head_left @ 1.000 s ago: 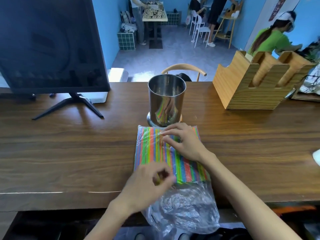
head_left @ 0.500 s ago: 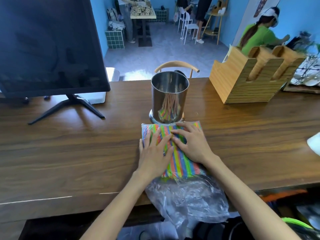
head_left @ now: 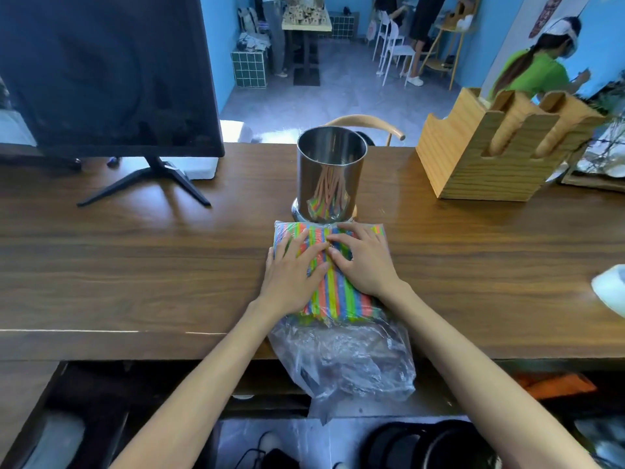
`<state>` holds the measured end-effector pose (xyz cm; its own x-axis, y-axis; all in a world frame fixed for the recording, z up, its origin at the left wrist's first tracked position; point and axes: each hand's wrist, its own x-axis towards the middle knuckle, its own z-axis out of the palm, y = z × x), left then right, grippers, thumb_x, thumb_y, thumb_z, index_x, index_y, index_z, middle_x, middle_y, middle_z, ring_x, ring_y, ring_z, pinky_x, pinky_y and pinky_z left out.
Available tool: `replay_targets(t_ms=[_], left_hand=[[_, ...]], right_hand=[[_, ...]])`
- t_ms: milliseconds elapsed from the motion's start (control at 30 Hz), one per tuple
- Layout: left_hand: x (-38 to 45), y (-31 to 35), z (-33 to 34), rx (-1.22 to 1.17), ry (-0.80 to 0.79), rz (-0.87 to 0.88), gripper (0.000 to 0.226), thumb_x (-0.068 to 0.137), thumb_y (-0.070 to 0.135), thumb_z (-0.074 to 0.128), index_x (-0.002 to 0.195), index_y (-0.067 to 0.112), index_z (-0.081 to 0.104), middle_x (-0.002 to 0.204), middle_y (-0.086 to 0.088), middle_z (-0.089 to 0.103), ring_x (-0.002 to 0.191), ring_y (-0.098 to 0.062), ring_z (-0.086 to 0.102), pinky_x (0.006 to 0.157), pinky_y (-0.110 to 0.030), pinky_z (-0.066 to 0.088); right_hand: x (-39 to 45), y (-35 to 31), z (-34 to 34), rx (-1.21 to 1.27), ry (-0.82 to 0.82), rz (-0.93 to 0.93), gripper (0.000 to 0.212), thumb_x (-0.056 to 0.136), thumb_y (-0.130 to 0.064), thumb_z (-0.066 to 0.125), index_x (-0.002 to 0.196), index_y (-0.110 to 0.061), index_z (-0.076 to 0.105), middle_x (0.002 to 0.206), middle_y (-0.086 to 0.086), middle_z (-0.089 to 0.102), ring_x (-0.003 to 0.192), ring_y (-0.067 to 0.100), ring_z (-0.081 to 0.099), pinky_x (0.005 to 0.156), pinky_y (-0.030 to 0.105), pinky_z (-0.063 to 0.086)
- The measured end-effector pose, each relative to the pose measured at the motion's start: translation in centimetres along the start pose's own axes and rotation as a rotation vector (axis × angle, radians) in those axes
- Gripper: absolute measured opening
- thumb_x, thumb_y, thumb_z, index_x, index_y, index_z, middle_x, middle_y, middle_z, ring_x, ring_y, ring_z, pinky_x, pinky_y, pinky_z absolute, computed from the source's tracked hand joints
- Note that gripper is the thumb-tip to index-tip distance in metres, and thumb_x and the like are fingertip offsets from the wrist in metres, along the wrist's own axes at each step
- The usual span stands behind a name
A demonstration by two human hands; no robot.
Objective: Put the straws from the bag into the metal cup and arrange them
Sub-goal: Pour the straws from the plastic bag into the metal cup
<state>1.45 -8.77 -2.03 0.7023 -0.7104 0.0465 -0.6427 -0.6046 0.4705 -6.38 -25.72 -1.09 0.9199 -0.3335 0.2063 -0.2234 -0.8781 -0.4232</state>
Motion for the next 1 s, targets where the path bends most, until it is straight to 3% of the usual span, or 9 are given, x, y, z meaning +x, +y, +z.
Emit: replay_targets(t_ms=[133,233,400,600,700,767,833,900,1000], left_hand=[[0.1,0.4,0.0,-0.001,0.012,-0.033,0.048,0.103,0.058,0.036,0.149,0.045,0.041,0.167,0.009,0.019,0.156,-0.021,0.005,0.124,-0.057,0.011],[0.2,0.4,0.2,-0.011,0.041,-0.052,0.045,0.103,0.056,0.038,0.146,0.045,0.045,0.166,0.008,0.023,0.156,-0.021,0.008,0.123,-0.057,0.014],[0.7,1.1,-0.2,0.013,0.113,-0.08,0.036,0.1,0.053,0.049,0.134,0.043,0.058,0.155,0.007,0.04,0.145,-0.022,0.027,0.115,-0.054,0.031],[2.2,0.6,-0.9,-0.009,0.189,-0.09,0.033,0.092,0.062,0.057,0.117,0.044,0.068,0.131,0.011,0.053,0.131,-0.02,0.039,0.103,-0.048,0.036],[2.1,0.0,-2.2,-0.132,0.156,-0.079,0.047,0.091,0.07,0.045,0.123,0.044,0.066,0.131,0.008,0.055,0.13,-0.021,0.042,0.108,-0.044,0.034],[1.1,-1.5,-3.6,-0.159,0.223,-0.018,0.043,0.098,0.054,0.04,0.129,0.038,0.064,0.133,0.004,0.057,0.128,-0.023,0.046,0.109,-0.041,0.037],[-0.4,-3.9,-4.7,-0.023,0.235,0.062,0.045,0.098,0.015,0.049,0.137,0.032,0.059,0.141,0.001,0.053,0.131,-0.023,0.044,0.11,-0.046,0.041],[-2.0,-5.6,-5.5,0.191,0.085,0.153,0.074,0.086,-0.006,0.051,0.148,0.034,0.047,0.155,0.002,0.041,0.144,-0.023,0.034,0.115,-0.052,0.039],[-2.6,-6.8,-5.3,0.334,-0.052,0.283,0.086,0.089,0.006,0.056,0.157,0.046,0.023,0.167,0.009,0.019,0.155,-0.021,0.016,0.12,-0.048,0.031]], right_hand=[[0.3,0.2,-0.5,0.039,-0.048,-0.02,0.04,0.103,-0.047,0.051,0.135,-0.028,0.066,0.15,-0.004,0.051,0.144,0.021,0.039,0.117,0.041,0.024],[-0.4,0.8,-1.4,0.075,-0.093,-0.054,0.049,0.103,-0.051,0.051,0.143,-0.025,0.059,0.159,-0.001,0.044,0.152,0.023,0.028,0.123,0.041,0.019],[-1.8,2.4,-1.8,-0.044,-0.153,-0.054,0.066,0.094,-0.07,0.05,0.151,-0.037,0.045,0.164,-0.007,0.03,0.153,0.021,0.021,0.124,0.044,0.013],[0.3,3.0,-1.7,-0.034,-0.103,-0.08,0.059,0.091,-0.074,0.049,0.134,-0.035,0.063,0.139,-0.006,0.053,0.135,0.02,0.038,0.11,0.043,0.026],[0.3,3.8,-2.6,0.123,-0.068,-0.09,0.05,0.099,-0.062,0.042,0.131,-0.031,0.066,0.134,-0.005,0.06,0.13,0.022,0.047,0.108,0.046,0.035],[-0.7,5.6,-3.6,0.192,0.005,-0.17,0.034,0.105,-0.034,0.049,0.136,-0.027,0.063,0.138,-0.004,0.059,0.129,0.021,0.051,0.108,0.048,0.04],[-2.3,7.8,-4.7,0.179,-0.032,-0.245,0.054,0.094,-0.005,0.053,0.144,-0.025,0.056,0.148,-0.001,0.052,0.135,0.022,0.048,0.112,0.044,0.041],[-3.8,9.4,-5.6,0.113,-0.169,-0.288,0.075,0.083,-0.004,0.05,0.152,-0.033,0.044,0.16,-0.001,0.039,0.148,0.022,0.035,0.12,0.039,0.033],[-4.7,10.2,-5.4,0.072,-0.332,-0.327,0.086,0.086,-0.02,0.059,0.158,-0.048,0.021,0.169,-0.011,0.016,0.157,0.015,0.009,0.125,0.033,0.017]])
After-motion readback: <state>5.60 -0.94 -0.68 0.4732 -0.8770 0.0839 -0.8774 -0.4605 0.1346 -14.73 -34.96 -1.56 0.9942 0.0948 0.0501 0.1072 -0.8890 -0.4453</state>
